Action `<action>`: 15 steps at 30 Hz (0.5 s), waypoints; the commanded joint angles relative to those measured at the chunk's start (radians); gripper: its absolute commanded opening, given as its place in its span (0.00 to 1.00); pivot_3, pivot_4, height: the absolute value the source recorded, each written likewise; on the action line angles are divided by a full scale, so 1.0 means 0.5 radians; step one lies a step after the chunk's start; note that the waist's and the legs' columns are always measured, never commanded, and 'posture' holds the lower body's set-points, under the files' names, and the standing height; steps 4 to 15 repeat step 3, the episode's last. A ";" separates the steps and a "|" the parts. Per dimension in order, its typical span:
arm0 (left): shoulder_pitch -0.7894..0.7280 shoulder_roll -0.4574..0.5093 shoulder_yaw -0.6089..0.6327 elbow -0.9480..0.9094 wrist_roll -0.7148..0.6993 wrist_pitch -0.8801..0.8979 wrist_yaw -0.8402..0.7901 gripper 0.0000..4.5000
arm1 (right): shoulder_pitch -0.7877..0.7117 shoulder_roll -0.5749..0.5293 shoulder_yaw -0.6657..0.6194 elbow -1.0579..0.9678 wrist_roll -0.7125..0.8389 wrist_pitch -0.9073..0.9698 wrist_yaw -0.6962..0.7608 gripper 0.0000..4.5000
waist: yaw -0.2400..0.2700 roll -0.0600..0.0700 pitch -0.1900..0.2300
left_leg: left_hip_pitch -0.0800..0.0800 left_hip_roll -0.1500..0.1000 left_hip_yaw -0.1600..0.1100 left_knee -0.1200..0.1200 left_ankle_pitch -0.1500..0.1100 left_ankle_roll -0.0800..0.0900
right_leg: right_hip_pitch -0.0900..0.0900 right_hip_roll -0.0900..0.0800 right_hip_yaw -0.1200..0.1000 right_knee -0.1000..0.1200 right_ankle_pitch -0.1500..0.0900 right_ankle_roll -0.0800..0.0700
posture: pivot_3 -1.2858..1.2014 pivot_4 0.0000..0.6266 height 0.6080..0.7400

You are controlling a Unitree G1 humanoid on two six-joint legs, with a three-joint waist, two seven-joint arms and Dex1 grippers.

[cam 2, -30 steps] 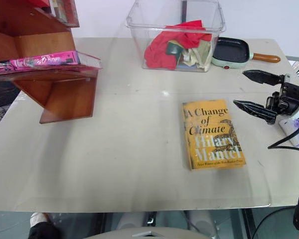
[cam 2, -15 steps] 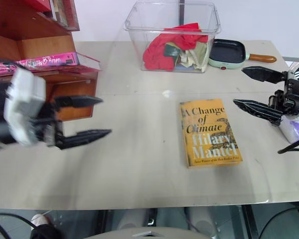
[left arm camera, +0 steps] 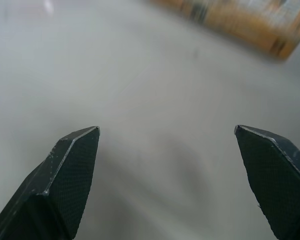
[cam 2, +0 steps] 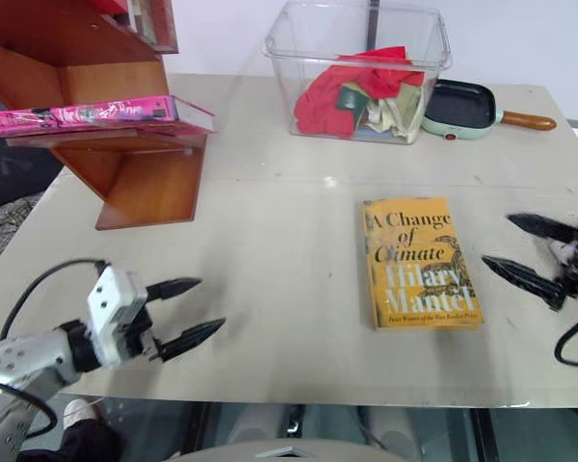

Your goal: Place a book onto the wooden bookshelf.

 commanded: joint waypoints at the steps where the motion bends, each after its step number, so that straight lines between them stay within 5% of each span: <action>1: 0.037 -0.028 0.064 0.094 0.040 -0.153 -0.076 0.99 | 0.130 0.024 -0.085 -0.019 -0.109 -0.152 0.011 1.00 | -0.006 0.000 0.000 | 0.001 0.000 0.001 0.000 0.000 0.000 | 0.000 0.001 0.000 0.000 -0.003 -0.006 | 0.52 0.24 1.00; 15: 0.014 -0.039 0.030 0.132 0.047 -0.183 -0.092 0.99 | 0.154 0.075 -0.052 -0.020 -0.139 -0.200 -0.034 1.00 | -0.011 0.001 -0.001 | 0.004 0.003 0.005 0.000 0.000 0.000 | 0.001 0.003 0.002 0.001 -0.003 -0.006 | 0.52 0.24 1.00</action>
